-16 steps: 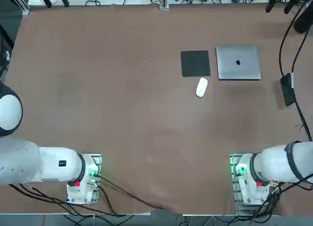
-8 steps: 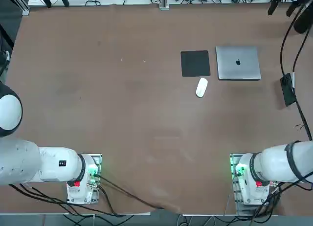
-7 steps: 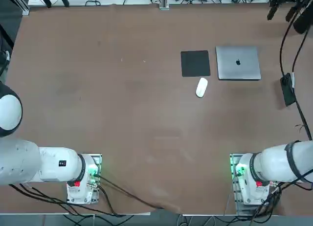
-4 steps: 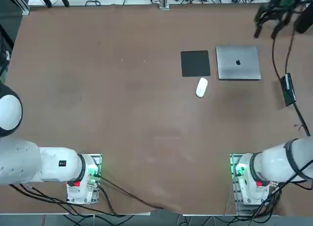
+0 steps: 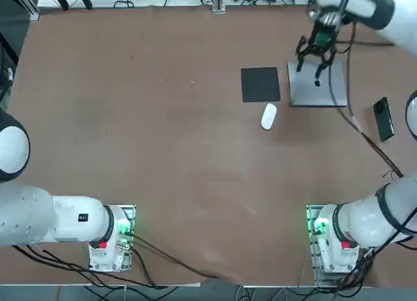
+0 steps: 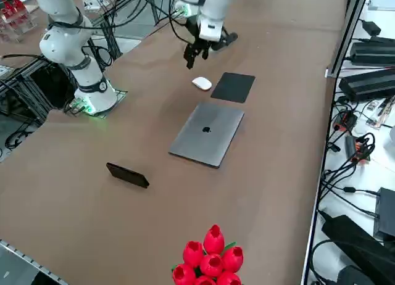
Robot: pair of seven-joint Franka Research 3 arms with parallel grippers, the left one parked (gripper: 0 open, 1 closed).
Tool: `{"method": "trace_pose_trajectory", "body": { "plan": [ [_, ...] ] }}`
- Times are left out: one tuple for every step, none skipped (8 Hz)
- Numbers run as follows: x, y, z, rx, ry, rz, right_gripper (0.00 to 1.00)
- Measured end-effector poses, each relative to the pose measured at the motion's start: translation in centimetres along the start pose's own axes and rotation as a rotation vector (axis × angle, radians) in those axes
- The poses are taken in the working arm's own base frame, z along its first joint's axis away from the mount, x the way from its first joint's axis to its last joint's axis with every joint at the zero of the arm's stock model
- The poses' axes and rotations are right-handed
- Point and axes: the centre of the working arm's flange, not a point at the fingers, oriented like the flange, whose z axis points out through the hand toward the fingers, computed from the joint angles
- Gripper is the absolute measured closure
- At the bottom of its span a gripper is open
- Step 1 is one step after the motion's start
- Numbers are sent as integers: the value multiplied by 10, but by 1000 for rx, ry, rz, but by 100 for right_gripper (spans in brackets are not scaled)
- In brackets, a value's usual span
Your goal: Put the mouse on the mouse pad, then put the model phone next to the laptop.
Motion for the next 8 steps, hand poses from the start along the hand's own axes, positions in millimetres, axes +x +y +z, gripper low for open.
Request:
{"method": "trace_pose_trajectory", "body": {
  "plan": [
    [-10,-14,35,20,61,43,0],
    [-22,-24,73,53,134,96,0],
    [-34,-31,103,82,190,136,0],
    [-48,-37,125,103,228,161,0],
    [-62,-44,141,113,250,164,0],
    [-75,-49,154,119,267,154,0],
    [-83,-50,164,119,276,144,0],
    [-86,-49,168,120,280,139,0]
  ]
}}
